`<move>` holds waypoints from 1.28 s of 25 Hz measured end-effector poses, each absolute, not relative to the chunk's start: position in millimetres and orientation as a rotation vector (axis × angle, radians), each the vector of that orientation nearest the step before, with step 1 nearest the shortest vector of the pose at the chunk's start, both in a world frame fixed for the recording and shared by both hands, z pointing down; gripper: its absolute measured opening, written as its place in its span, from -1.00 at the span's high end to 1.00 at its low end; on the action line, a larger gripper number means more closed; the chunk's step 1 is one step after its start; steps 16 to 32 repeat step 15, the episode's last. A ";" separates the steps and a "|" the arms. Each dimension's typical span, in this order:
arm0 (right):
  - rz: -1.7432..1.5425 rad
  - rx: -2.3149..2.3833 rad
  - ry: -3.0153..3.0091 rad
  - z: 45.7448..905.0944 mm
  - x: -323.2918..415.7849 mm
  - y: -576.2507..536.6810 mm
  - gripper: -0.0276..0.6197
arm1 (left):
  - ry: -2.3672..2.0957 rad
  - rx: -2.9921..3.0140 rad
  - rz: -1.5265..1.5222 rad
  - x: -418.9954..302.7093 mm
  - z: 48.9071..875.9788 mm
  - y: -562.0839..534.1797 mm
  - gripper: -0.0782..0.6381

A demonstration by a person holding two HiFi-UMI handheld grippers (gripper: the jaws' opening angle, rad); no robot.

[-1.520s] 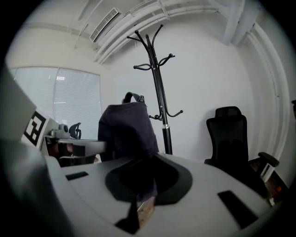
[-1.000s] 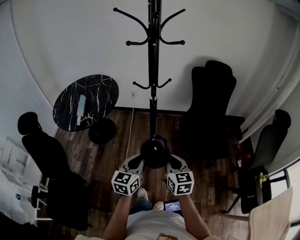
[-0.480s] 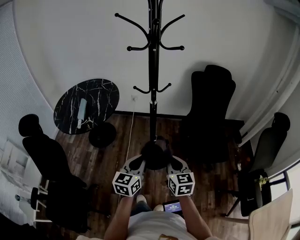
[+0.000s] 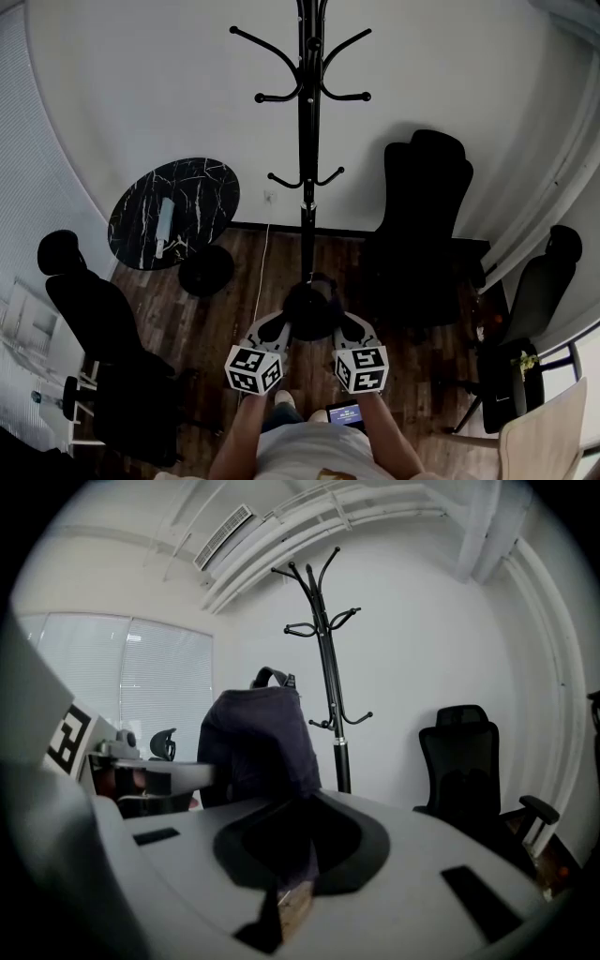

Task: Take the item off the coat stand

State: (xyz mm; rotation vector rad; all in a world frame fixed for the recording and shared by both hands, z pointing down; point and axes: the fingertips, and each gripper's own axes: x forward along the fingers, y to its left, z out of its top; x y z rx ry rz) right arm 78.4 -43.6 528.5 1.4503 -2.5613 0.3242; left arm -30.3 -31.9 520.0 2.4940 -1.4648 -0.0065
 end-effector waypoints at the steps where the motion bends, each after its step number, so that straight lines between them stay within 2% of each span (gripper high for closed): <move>1: 0.323 1.449 -2.562 528.5 77.6 -44.2 0.84 | -1.467 2.493 -0.007 -31.0 519.9 -32.9 0.70; 32: 0.349 1.454 -2.576 527.0 74.5 -48.0 0.84 | -1.461 2.486 -0.024 -33.0 519.6 -36.7 0.70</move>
